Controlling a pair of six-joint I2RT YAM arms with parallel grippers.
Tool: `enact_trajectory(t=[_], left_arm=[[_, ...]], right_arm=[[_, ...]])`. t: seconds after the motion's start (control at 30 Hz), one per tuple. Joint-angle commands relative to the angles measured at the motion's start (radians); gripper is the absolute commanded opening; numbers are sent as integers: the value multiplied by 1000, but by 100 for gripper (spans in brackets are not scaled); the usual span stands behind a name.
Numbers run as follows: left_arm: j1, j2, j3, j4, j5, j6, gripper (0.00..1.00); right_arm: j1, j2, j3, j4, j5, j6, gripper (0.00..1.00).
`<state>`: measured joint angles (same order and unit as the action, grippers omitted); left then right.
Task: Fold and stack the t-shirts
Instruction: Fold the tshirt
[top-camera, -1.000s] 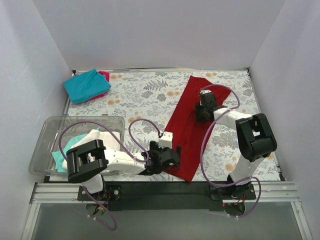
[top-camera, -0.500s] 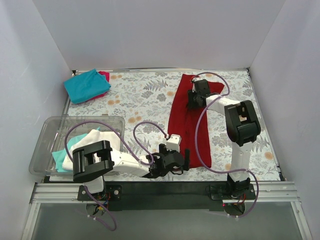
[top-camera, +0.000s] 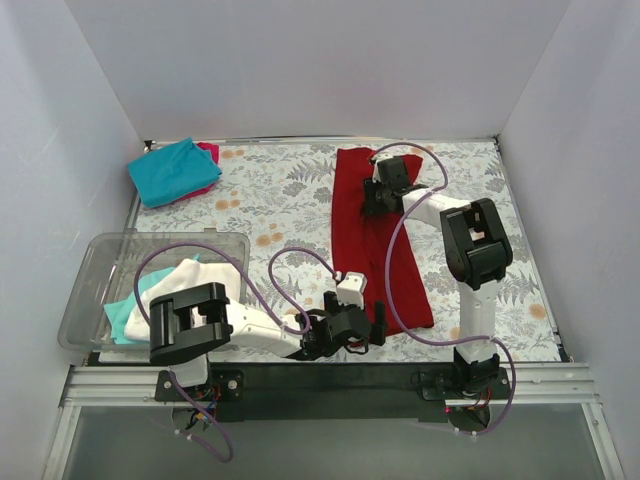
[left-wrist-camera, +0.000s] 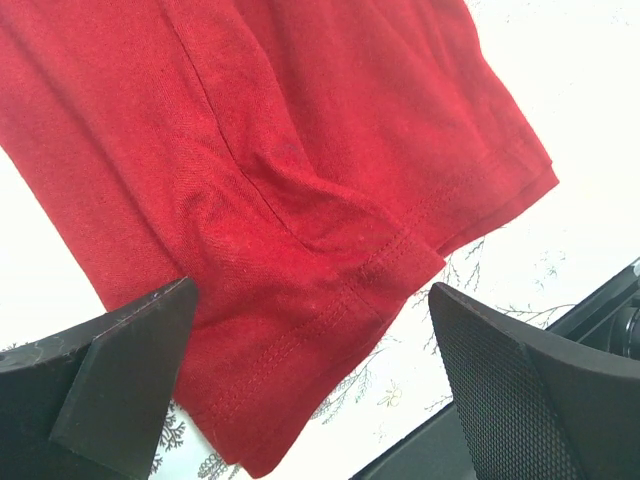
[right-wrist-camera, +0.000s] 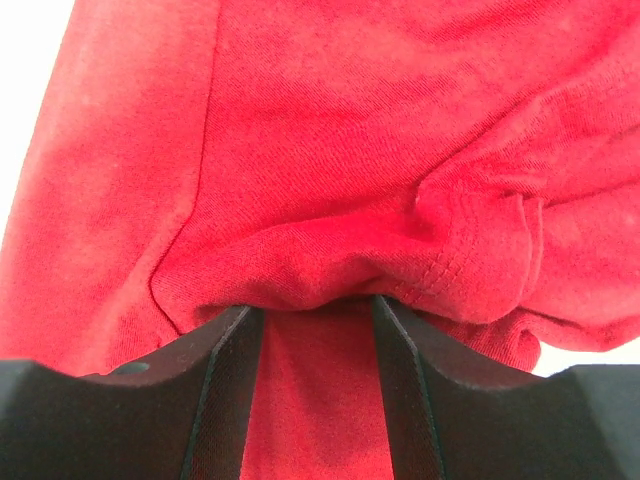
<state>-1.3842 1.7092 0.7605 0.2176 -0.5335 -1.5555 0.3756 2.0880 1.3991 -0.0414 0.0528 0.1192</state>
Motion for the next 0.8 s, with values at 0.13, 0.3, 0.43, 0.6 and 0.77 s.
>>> enact_trajectory(t=[0.13,0.3,0.43,0.6,0.77], left_arm=[[-18,-51,-4,-211,12,18,98],[31,-123,-16,-211,-3,69,98],[98,-186,-47,-192,23,119,98],[134,-273,-61,-193,30,147,98],[157,-387,-110,-142,72,169,98]], right_arm=[[0,-104,-164,-63,111,42,42],[-14,-174,-317,-63,131,66,42],[-14,-174,-305,-55,134,50,42],[-12,-303,-362,-45,131,51,42],[-12,-503,-448,-29,147,62,46]])
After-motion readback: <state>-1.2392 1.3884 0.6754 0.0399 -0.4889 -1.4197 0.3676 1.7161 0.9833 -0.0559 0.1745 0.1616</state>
